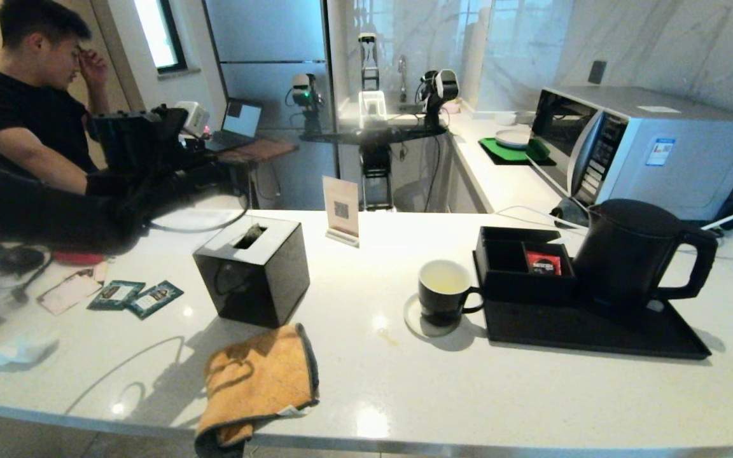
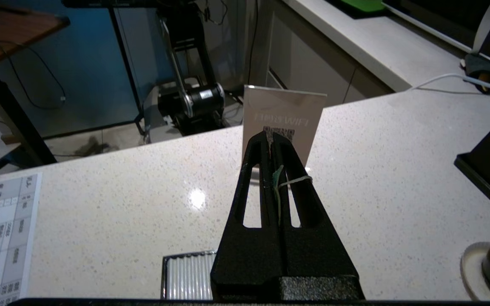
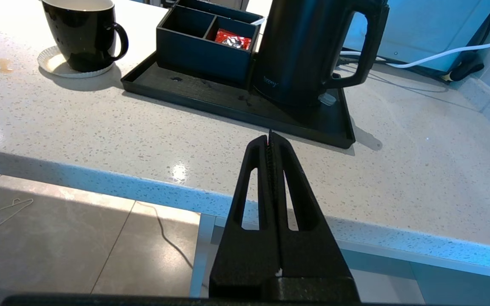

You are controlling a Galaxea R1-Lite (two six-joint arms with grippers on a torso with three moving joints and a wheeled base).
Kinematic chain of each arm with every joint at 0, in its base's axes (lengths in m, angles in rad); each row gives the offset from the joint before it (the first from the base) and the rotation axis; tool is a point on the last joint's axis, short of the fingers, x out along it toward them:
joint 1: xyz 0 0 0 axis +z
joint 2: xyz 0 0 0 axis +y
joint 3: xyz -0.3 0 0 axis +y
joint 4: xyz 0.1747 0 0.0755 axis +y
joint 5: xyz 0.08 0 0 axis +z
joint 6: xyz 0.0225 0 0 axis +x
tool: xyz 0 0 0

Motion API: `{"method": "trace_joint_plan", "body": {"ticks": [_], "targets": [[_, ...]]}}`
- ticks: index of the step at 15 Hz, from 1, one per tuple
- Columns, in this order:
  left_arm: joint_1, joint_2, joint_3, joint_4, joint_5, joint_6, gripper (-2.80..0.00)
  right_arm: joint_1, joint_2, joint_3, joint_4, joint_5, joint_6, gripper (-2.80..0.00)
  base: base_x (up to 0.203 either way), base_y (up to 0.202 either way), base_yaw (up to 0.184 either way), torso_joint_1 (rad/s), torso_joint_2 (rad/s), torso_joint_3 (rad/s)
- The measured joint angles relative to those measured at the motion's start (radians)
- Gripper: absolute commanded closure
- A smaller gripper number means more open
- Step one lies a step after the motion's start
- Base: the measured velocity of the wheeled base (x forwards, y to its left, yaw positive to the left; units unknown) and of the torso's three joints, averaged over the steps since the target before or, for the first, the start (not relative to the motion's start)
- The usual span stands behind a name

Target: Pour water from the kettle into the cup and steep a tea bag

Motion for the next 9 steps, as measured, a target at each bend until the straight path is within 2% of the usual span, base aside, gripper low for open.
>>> {"method": "trace_joint_plan", "body": {"ticks": [5,9], "targets": [[-0.007,-0.031,0.087,-0.009,0.0,0.001,0.0,0.0,0.0,0.0,0.0,0.0,0.0,0.0,0.0,0.0,0.0,0.0,0.0,0.0],[-0.003,-0.046,0.159,-0.07,0.0,-0.001,0.0,0.0,0.0,0.0,0.0,0.0,0.0,0.0,0.0,0.0,0.0,0.0,0.0,0.0]]}}
